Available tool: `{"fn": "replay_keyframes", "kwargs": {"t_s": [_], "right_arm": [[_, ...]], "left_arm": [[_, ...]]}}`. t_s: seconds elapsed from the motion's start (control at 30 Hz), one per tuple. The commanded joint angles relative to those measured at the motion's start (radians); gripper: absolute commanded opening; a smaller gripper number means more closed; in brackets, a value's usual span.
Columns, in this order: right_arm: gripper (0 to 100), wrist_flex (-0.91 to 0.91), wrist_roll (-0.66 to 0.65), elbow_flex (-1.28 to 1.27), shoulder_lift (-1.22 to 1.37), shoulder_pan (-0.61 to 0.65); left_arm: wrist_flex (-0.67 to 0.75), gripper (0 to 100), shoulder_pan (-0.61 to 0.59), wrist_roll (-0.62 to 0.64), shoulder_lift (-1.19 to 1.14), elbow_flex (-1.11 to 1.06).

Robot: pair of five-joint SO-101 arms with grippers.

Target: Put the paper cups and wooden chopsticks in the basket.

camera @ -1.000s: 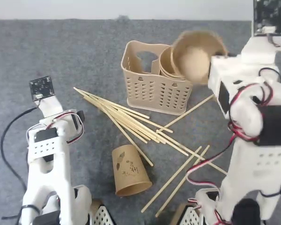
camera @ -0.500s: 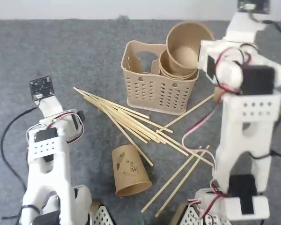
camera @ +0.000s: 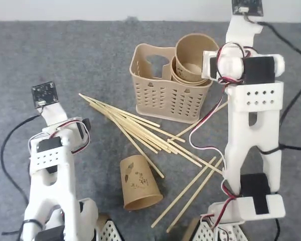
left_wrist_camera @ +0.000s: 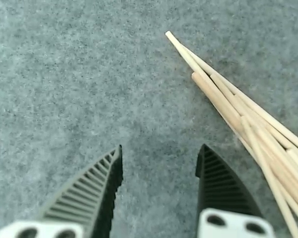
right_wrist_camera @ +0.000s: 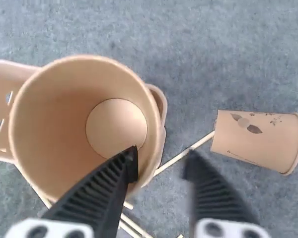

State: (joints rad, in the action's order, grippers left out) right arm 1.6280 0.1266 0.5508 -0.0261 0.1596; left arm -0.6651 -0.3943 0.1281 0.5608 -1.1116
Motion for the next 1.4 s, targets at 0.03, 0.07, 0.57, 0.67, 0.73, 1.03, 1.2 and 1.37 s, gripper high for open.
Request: {"fn": "replay_keyframes", "kwargs": {"t_s": [0.03,0.07,0.57,0.67,0.73,1.03,1.2,1.37], "right_arm": [[27.4,0.045,0.003,0.084,-0.174,-0.005],[26.1,0.068,0.002,0.084,-0.209,-0.007],[0.8,0.137,-0.321,-0.749,-0.74,-0.222],[0.8,0.105,-0.405,-0.914,-0.868,-0.251],[0.8,0.076,-0.47,-1.049,-0.937,-0.257],[0.9,-0.483,-0.588,-1.745,-1.032,-0.346],[0.9,-0.679,-0.548,-1.939,-1.003,-0.34],[0.9,-0.688,-0.535,-1.942,-0.997,-0.343]], "left_arm": [[0.026,23,-0.002,-0.005,-0.012,0.03],[0.026,23,-0.002,-0.005,-0.012,0.03],[0.021,23,0.0,-0.014,-0.012,0.028],[0.018,23,0.002,-0.057,-0.012,0.027],[0.005,23,0.003,-0.063,-0.005,0.019],[-0.144,23,-0.003,-0.135,0.069,0.041],[-0.298,23,0.002,-0.232,0.347,-0.005],[-0.54,23,0.003,-0.529,0.646,0.001]]}}
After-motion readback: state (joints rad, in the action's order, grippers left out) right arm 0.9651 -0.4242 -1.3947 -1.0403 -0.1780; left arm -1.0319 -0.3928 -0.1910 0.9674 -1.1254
